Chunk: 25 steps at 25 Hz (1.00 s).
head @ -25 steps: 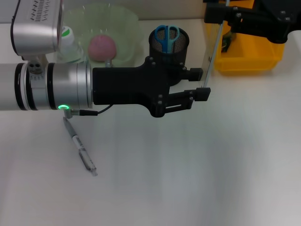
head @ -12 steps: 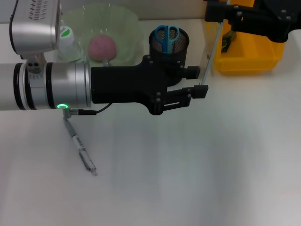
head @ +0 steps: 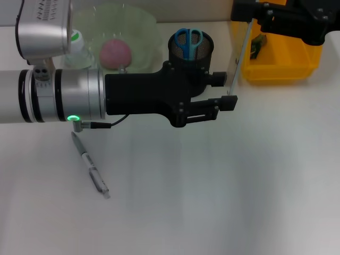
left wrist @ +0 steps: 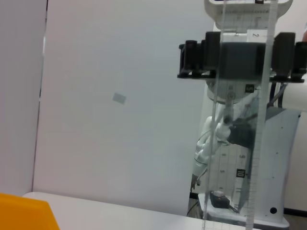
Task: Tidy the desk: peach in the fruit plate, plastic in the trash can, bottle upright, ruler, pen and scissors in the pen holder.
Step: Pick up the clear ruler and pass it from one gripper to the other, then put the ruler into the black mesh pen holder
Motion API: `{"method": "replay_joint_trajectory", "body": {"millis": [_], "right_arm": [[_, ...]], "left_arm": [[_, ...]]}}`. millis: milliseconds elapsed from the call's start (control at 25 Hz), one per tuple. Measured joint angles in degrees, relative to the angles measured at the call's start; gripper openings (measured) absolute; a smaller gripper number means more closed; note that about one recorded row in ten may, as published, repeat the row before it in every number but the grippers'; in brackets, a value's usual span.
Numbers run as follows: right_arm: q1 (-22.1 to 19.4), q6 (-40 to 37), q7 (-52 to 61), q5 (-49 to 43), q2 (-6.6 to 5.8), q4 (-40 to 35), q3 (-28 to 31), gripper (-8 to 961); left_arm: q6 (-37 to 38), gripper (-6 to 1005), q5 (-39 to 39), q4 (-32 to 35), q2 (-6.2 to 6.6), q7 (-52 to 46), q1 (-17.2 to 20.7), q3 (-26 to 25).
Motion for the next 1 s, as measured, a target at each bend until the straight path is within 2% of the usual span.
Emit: {"method": "replay_joint_trajectory", "body": {"millis": [200,600,800,1000], "right_arm": [[0.0,0.0,-0.1,0.0,0.0,0.0,0.0,375],[-0.3,1.5,-0.9,0.3,0.0,0.0,0.3,375],[-1.1,4.5,-1.5,0.9,0.39,-1.2,1.2,376],[-1.9,10.7,-2.8,1.4,1.12,-1.1,1.6,378]], "left_arm": [[-0.1,475,-1.3,0.0,-0.05,0.3,0.0,0.5],[-0.3,788,-1.5,0.0,0.04,0.7,0.4,-0.2],[0.1,787,-1.5,0.0,0.2,0.7,2.7,-2.3],[0.4,785,-1.6,-0.1,0.12,2.3,6.1,-3.7]]}}
